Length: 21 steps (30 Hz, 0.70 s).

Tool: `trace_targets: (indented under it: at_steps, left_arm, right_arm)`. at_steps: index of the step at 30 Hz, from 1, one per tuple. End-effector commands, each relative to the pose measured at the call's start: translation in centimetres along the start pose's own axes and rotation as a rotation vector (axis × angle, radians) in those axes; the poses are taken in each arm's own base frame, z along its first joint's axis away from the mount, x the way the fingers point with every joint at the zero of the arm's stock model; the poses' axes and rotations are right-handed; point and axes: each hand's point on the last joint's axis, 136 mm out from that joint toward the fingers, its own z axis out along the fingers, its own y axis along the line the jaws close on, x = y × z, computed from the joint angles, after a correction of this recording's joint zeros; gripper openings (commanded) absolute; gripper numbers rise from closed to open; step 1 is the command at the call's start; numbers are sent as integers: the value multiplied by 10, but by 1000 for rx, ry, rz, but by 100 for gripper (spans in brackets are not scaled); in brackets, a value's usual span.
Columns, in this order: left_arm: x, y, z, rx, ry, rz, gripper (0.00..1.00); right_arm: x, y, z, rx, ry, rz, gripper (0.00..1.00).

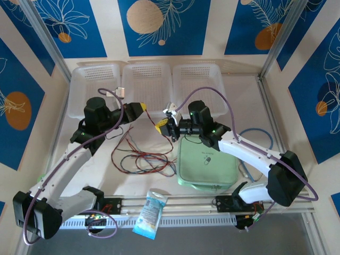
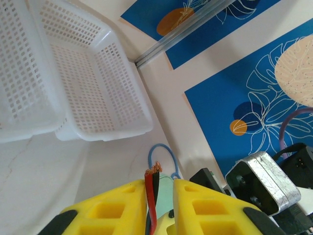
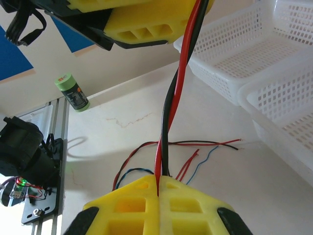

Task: Untangle the cables

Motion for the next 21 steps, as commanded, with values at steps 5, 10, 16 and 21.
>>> trace_targets:
  at_steps: [5,10,16,21]
  left_arm:
    - [0,-4,2,11,1,12,21]
    - [5,-1,2,3,24,8,33]
    - [7,2,3,-1,28,-2,23]
    - [5,1,4,5,21,-4,23]
  right_arm:
    - [-13,-2,-2,-12,-21,33,0]
    - [-15,-6,-4,-7,-23,55,0]
    - [-14,-8,-4,-15,-16,63,0]
    - [-12,-6,-2,-27,-7,62,0]
